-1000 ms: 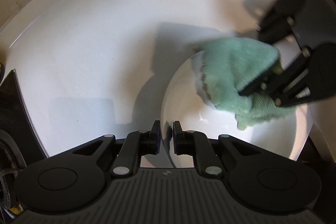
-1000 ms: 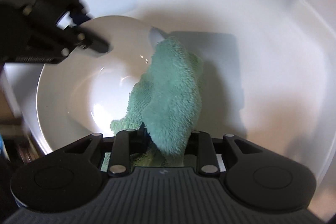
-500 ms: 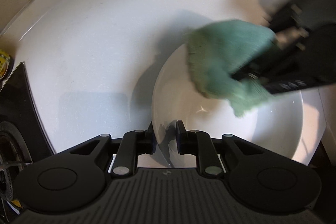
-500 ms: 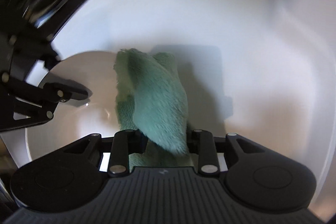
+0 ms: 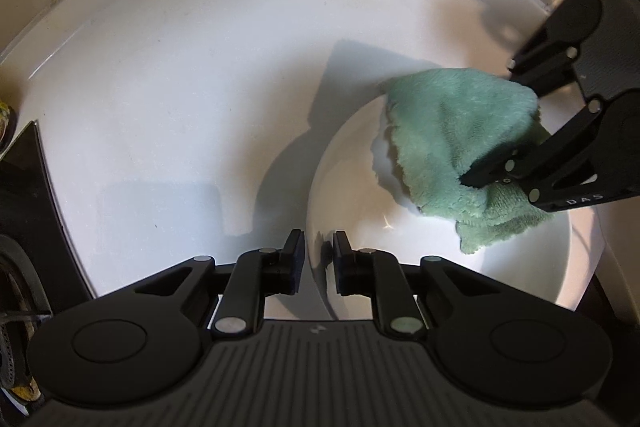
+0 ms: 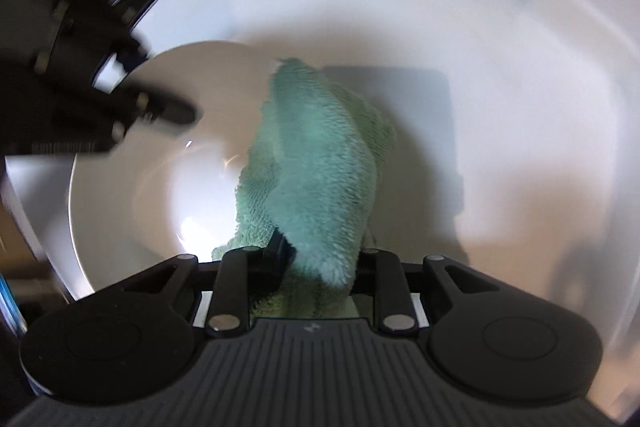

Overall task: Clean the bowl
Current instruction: 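Scrub the bowl bottom with the towel in the right gripper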

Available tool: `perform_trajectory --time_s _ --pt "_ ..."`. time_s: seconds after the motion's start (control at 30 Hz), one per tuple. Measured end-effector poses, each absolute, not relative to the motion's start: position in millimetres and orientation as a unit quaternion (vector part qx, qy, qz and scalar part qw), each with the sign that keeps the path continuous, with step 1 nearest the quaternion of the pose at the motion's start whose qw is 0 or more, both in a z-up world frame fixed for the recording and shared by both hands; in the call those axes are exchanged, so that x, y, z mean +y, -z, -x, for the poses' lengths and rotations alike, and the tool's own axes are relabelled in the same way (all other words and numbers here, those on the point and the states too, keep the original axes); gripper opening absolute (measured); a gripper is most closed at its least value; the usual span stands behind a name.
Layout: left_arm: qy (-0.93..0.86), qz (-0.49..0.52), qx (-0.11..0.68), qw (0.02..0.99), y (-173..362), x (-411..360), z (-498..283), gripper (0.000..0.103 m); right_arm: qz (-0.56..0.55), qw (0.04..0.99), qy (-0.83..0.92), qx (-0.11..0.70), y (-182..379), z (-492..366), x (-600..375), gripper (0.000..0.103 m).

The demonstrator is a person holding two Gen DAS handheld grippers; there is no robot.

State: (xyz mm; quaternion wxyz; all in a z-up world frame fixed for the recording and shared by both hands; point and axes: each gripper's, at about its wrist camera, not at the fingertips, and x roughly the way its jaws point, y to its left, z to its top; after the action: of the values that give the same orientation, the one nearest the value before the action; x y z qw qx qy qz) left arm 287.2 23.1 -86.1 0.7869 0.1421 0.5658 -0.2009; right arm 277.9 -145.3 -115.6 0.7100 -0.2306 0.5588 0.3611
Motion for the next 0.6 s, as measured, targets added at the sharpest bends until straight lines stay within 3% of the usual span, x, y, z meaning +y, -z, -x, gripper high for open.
perform_trajectory --time_s 0.3,0.6 --pt "0.191 -0.171 0.567 0.783 92.5 5.1 -288.6 0.018 0.339 0.689 -0.412 0.491 107.8 -311.7 -107.8 0.026" --pt "0.166 -0.133 0.558 0.802 95.2 -1.7 -286.5 0.017 0.098 0.755 -0.259 0.594 112.4 -302.8 -155.7 0.025"
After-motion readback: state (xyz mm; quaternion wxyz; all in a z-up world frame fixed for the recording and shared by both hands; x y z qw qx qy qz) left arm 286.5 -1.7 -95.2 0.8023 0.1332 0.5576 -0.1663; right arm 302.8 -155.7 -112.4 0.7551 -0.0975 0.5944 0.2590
